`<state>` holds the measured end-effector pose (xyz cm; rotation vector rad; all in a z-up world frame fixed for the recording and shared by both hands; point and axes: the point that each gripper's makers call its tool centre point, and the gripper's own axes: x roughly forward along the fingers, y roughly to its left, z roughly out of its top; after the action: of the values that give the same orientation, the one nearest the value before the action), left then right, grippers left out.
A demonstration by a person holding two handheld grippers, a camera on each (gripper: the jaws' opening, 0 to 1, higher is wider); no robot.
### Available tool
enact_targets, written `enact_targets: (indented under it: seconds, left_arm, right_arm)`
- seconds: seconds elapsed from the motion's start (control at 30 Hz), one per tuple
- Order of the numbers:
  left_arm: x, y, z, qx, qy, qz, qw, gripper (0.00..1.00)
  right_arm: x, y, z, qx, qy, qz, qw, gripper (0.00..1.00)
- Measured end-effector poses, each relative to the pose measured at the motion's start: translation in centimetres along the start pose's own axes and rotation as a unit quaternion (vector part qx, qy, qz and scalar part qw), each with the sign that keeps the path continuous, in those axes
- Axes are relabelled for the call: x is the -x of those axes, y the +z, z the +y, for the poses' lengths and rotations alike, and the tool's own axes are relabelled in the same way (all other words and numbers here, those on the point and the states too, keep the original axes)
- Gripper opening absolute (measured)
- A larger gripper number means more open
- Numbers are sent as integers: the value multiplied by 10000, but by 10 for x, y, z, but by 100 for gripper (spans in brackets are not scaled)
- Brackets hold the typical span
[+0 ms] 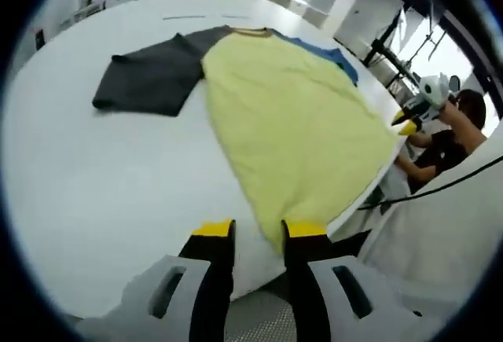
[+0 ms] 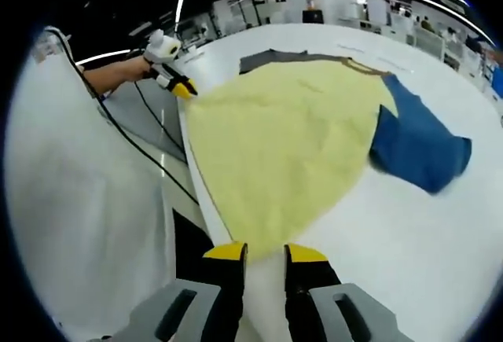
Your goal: Fold the garment on the visible template until the final outline fits inside the template.
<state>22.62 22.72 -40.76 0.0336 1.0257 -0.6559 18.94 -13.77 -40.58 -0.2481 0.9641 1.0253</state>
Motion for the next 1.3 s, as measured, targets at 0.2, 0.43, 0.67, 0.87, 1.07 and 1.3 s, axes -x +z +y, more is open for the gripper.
enact_targets:
  seconds: [0.2, 0.43, 0.67, 0.87, 1.07, 1.3]
  left_arm:
    - [0, 10, 5, -104, 150, -180, 9997, 48]
    - [0, 30, -4, -393, 47, -578, 9975, 60]
    - [-2, 41, -15, -643, -150, -809, 9945, 74]
    - [-4, 49, -30, -903, -385, -921, 9909, 80]
    - [-4, 63, -52, -1292, -745, -1245, 9810, 86]
    - [4, 86, -63, -1651, -798, -1645, 9692, 89]
  right_arm:
    - [2, 5, -7, 23, -119, -68, 9999, 23]
    - [4, 12, -19, 97, -396, -248, 9989, 36]
    - [9, 19, -33, 75, -651, -434, 9969, 38]
    - [13, 26, -45, 151, -926, -630, 9936, 42]
    - [13, 30, -55, 147, -1090, -737, 9912, 45]
    - [13, 36, -65, 108, -1242, -886, 9882, 45]
